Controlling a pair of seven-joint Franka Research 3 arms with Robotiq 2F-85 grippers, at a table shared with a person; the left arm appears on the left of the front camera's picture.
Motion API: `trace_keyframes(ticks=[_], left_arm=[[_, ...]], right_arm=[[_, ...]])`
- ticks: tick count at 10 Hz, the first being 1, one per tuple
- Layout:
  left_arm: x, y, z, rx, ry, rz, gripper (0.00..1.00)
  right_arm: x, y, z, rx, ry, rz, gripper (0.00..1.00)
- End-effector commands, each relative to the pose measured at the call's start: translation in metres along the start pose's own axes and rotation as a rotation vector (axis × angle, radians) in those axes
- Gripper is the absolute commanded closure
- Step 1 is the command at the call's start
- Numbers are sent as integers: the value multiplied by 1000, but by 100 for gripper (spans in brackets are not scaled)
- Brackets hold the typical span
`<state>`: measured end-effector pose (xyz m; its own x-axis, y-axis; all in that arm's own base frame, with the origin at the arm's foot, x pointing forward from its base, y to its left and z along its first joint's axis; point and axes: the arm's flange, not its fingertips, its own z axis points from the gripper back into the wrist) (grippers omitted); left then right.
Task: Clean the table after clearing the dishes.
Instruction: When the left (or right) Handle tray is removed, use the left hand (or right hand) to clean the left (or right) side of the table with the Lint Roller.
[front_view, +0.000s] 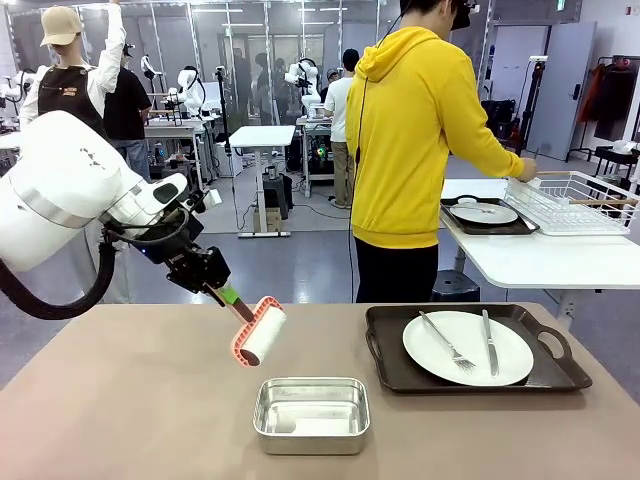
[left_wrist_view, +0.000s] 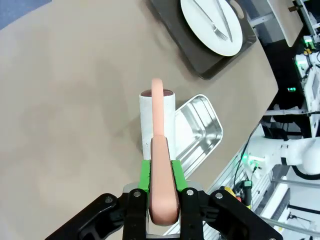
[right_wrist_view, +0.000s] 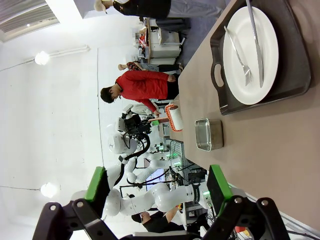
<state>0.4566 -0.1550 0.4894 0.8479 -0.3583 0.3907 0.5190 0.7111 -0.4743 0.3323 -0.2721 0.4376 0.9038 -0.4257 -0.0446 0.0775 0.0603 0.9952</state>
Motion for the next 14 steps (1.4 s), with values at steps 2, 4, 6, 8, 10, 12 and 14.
trace_keyframes(ticks=[2,4,6,8,10,12,14], left_arm=[[5,-4,7,-11,14,13,98],[10,13,3,-101,-8,98,79],[-4,53,9,-242,-51,236,79],[-24,91,10,-263,-114,324,79],[-40,124,-5,-311,-206,408,79],[-57,143,-32,-325,-232,455,79],[-64,158,-50,-342,-258,499,79]], right_arm=[[-3,2,1,10,6,5,0],[-3,2,1,10,6,5,0],[-3,2,1,10,6,5,0],[-3,2,1,10,6,5,0],[-3,2,1,10,6,5,0],[-3,2,1,10,6,5,0],[-3,2,1,10,6,5,0]])
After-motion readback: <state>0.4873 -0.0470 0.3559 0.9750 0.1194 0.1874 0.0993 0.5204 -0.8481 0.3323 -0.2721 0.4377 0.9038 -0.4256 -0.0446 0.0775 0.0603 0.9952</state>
